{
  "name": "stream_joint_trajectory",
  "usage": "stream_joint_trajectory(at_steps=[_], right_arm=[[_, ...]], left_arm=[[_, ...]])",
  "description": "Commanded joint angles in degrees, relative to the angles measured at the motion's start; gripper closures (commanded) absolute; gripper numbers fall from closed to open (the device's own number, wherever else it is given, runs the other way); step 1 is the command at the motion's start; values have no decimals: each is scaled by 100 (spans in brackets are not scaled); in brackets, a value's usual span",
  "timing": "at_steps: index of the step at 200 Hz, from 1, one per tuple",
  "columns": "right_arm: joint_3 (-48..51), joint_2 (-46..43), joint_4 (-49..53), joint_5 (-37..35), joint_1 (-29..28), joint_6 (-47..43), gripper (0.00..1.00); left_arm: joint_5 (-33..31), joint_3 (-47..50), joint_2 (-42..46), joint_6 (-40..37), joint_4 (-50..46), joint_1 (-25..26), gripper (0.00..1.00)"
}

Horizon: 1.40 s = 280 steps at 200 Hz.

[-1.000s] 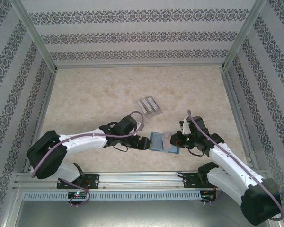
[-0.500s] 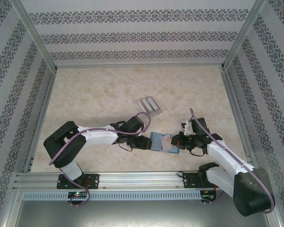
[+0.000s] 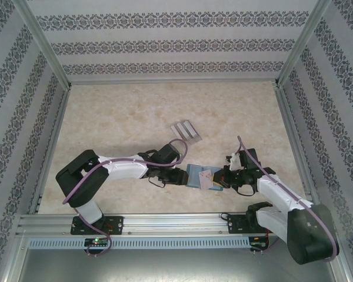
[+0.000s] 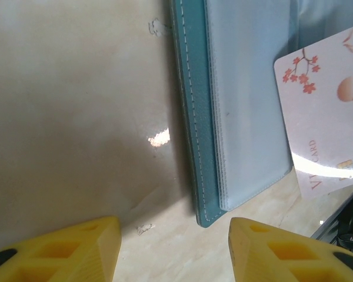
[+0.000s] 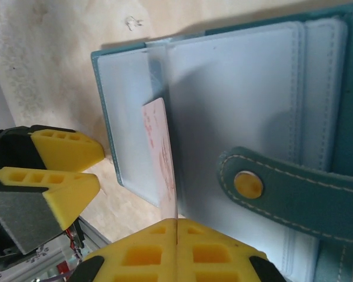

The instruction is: Put the credit cards into the card holder

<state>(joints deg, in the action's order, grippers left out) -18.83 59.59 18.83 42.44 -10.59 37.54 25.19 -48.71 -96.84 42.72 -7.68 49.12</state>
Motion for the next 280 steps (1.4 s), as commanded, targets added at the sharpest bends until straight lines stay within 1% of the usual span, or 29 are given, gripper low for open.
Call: stream_joint_trajectory(at_steps=[1, 29, 55, 86, 105, 118, 138, 148, 176, 199, 243, 280], right_arm=[[72, 79, -233, 170, 44, -113, 100], [-30, -187, -18, 35, 53, -122, 100], [-51, -770, 258, -282, 70, -165, 100], [168, -1279, 245, -385, 83, 30, 100], [221, -1245, 209, -429, 83, 45, 100], [198, -1180, 215, -386, 84, -16, 100], [227, -1107, 142, -376, 83, -19, 100], [253, -1037, 90, -366, 85, -14, 100], [231, -844, -58, -57, 75, -75, 100], [273, -845, -136, -139, 75, -50, 100], [434, -722, -506, 28, 69, -5, 100], [468, -642, -646, -112, 70, -1, 100]], left_arm=[[-177, -99, -143, 53, -46, 36, 49], [-284, -62, -96, 140, -46, 36, 52], [-335, -41, -53, 147, 7, 36, 52], [-286, 2, 53, 138, 143, 36, 51], [-347, -33, 54, 151, 118, 35, 52], [-294, 70, 68, 241, 383, 36, 53], [-248, 204, 70, 410, 764, 36, 53], [-235, 196, 44, 439, 771, 36, 53], [-242, 187, 34, 474, 806, 36, 53], [-264, 110, -48, 430, 735, 33, 53], [-300, 88, -138, 574, 820, 36, 54], [-372, 64, -173, 615, 771, 36, 56]])
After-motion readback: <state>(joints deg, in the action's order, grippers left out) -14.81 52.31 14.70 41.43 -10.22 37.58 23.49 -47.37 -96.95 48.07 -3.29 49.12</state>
